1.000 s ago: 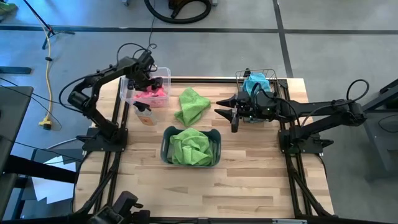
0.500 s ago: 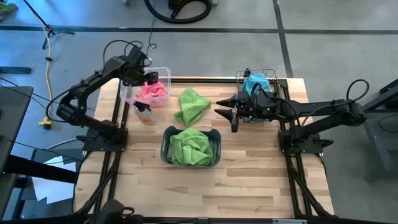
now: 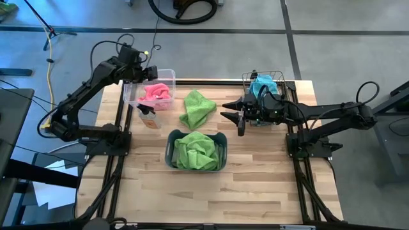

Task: Sort microfiber towel by color & place in baskets
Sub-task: Put the green microfiber cloth into the blue bin

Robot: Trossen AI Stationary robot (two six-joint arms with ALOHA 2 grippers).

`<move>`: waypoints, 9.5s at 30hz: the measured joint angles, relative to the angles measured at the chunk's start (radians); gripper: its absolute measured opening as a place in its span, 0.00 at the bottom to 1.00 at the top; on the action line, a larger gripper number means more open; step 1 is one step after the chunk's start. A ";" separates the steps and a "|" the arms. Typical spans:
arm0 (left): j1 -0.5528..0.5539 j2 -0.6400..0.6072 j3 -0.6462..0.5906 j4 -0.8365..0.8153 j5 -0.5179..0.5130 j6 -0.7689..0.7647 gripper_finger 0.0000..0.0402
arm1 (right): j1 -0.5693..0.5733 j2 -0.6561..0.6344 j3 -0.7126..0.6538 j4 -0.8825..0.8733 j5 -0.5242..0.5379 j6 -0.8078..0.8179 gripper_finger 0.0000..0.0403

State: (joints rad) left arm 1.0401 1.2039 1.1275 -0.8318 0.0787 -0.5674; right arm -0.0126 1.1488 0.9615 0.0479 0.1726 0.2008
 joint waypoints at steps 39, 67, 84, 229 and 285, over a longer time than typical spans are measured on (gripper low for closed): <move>-0.649 -0.245 -0.001 0.735 0.223 0.325 0.56 | -0.001 0.000 0.000 0.219 0.015 0.056 0.42; -1.102 -0.249 -0.289 1.192 -0.196 0.509 0.56 | -0.001 0.000 0.000 0.471 -0.116 -0.050 0.42; -1.102 -0.249 -0.289 1.159 -0.225 0.647 0.56 | -0.001 0.000 0.000 0.462 -0.116 -0.052 0.42; -0.559 0.285 0.394 0.279 -0.138 0.614 0.00 | -0.006 -0.001 0.000 0.489 -0.185 0.000 0.42; -1.164 0.131 0.209 0.307 -0.135 1.448 0.00 | -0.046 -0.013 0.000 0.500 -0.165 -0.034 0.42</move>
State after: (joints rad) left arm -0.1244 1.3353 1.3364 -0.5251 -0.0561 0.8809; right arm -0.0589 1.1362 0.9619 0.5481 0.0078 0.1669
